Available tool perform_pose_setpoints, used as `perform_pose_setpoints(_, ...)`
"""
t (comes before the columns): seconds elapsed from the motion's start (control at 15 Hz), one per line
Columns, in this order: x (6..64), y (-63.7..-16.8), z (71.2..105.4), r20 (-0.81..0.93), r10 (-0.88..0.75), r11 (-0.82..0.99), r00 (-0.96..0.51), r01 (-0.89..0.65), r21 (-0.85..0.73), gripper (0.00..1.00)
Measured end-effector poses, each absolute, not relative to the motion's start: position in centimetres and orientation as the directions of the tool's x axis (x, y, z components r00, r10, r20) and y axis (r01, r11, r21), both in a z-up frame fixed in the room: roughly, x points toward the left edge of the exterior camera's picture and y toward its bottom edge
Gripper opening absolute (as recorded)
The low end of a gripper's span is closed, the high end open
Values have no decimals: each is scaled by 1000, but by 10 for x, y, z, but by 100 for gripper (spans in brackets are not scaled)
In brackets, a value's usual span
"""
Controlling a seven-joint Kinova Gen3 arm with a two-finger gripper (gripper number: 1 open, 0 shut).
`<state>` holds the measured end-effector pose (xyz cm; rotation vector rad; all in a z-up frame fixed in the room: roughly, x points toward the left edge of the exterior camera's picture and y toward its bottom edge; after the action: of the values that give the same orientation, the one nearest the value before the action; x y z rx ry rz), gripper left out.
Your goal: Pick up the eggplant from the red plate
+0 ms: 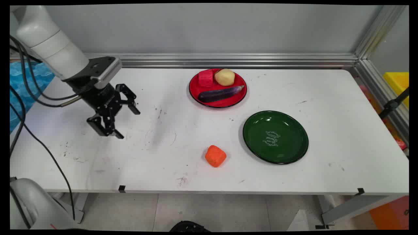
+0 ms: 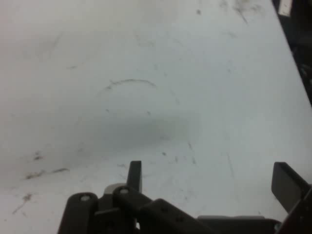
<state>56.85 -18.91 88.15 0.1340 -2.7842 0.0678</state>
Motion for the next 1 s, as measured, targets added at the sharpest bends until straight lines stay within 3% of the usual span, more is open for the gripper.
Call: perform_pose_setpoints(1.0, 502, -274, 886, 461, -476, 837, -749, -547, -24, 100)
